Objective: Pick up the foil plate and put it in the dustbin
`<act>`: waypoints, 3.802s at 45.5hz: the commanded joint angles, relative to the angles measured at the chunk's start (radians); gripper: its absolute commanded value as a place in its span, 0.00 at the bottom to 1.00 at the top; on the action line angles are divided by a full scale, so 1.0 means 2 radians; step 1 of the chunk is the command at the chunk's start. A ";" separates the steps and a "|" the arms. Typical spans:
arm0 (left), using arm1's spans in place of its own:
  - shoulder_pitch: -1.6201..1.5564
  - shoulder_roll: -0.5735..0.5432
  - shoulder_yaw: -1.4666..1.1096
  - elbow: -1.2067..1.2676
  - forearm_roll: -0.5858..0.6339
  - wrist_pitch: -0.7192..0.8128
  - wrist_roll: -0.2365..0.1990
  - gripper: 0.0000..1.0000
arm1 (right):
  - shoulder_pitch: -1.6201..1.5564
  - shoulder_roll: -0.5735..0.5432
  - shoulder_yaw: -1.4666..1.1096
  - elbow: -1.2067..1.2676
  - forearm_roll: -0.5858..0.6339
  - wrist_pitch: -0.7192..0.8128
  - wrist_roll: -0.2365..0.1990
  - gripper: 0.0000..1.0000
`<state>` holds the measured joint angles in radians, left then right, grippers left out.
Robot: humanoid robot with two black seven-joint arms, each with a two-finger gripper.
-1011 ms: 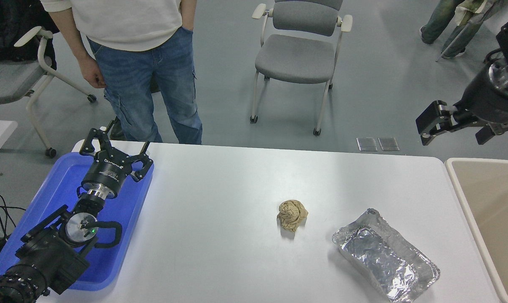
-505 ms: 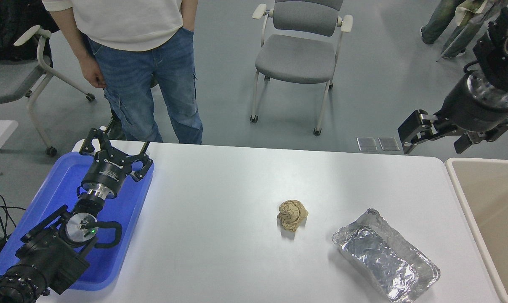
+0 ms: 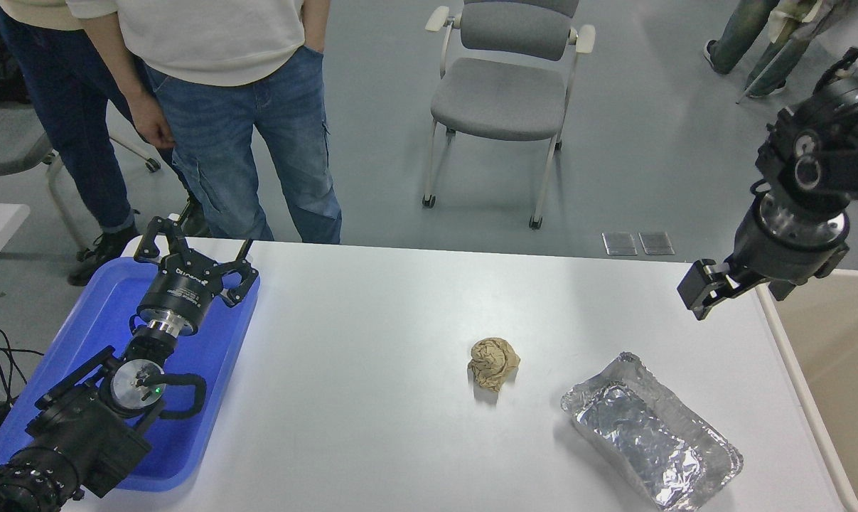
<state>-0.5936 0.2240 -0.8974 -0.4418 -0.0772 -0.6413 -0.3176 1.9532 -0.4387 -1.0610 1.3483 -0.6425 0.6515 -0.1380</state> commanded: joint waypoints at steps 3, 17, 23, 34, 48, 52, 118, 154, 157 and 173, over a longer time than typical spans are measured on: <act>0.000 0.000 0.000 0.000 0.000 0.000 0.000 1.00 | -0.100 0.016 0.056 -0.001 -0.125 -0.044 0.000 0.98; 0.000 0.000 0.000 0.000 0.000 0.000 0.000 1.00 | -0.212 0.038 0.066 -0.060 -0.148 -0.068 0.000 0.91; 0.000 0.000 0.001 0.000 -0.001 0.000 0.000 1.00 | -0.250 0.039 0.067 -0.097 -0.140 -0.093 0.002 0.90; 0.000 0.000 0.000 0.000 0.000 0.000 0.000 1.00 | -0.290 0.040 0.106 -0.108 -0.139 -0.096 0.004 0.91; 0.000 0.000 0.000 0.000 0.000 0.000 0.000 1.00 | -0.351 0.067 0.128 -0.176 -0.139 -0.118 0.004 0.91; 0.000 0.000 0.000 0.000 0.000 0.000 0.000 1.00 | -0.364 0.069 0.127 -0.191 -0.139 -0.132 0.003 0.90; 0.000 0.000 0.000 0.000 -0.001 0.000 0.000 1.00 | -0.140 0.012 0.020 -0.037 0.114 0.020 0.002 0.00; 0.000 0.000 0.000 0.000 -0.001 0.000 0.000 1.00 | 0.240 -0.038 -0.088 0.049 0.205 0.067 0.005 0.00; 0.000 0.000 0.000 0.000 0.000 0.000 0.000 1.00 | 0.248 -0.038 -0.089 0.049 0.205 0.067 0.005 0.00; 0.000 0.000 0.000 0.000 0.000 0.000 0.000 1.00 | 0.246 -0.067 -0.104 0.048 0.205 0.067 0.004 0.00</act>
<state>-0.5936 0.2240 -0.8974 -0.4418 -0.0778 -0.6411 -0.3175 2.4190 -0.5334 -1.2378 1.4436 -0.2367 0.7844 -0.1289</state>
